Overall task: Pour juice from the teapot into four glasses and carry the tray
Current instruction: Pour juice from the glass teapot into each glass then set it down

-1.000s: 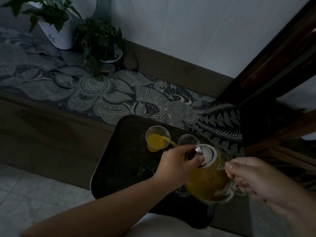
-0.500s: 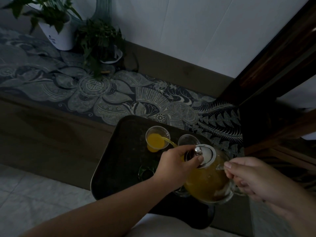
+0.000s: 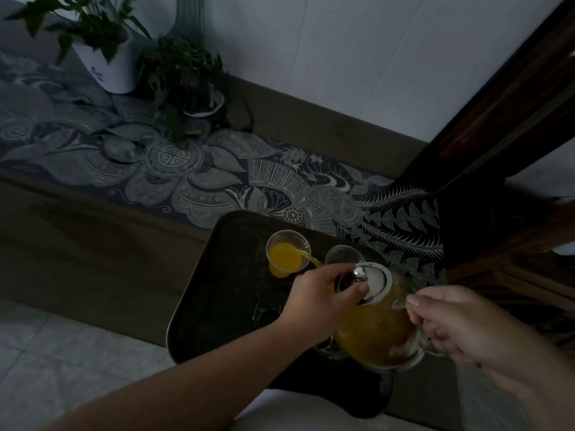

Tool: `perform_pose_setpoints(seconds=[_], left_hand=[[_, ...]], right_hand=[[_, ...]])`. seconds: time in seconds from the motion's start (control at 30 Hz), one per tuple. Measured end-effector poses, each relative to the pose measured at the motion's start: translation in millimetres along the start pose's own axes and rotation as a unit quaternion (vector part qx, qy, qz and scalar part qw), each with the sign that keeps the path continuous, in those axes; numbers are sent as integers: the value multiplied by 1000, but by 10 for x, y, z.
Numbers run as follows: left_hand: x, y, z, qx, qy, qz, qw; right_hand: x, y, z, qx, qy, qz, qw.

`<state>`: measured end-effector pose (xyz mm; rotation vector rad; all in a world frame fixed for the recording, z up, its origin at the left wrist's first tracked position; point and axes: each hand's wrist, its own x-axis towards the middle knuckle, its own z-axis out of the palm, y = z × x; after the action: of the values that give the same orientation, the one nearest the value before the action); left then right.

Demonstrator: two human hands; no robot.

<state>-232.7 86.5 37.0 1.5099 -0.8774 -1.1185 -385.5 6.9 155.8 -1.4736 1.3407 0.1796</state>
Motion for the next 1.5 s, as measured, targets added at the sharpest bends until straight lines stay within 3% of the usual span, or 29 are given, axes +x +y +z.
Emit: perform_pose_setpoints(seconds=[0.9, 1.5], left_hand=[[-3, -34, -57, 1, -13, 1, 1000], [-73, 130, -95, 88, 7, 19, 996]], right_hand=[[69, 217, 125, 66, 14, -23, 997], [-49, 351, 247, 132, 29, -57, 989]])
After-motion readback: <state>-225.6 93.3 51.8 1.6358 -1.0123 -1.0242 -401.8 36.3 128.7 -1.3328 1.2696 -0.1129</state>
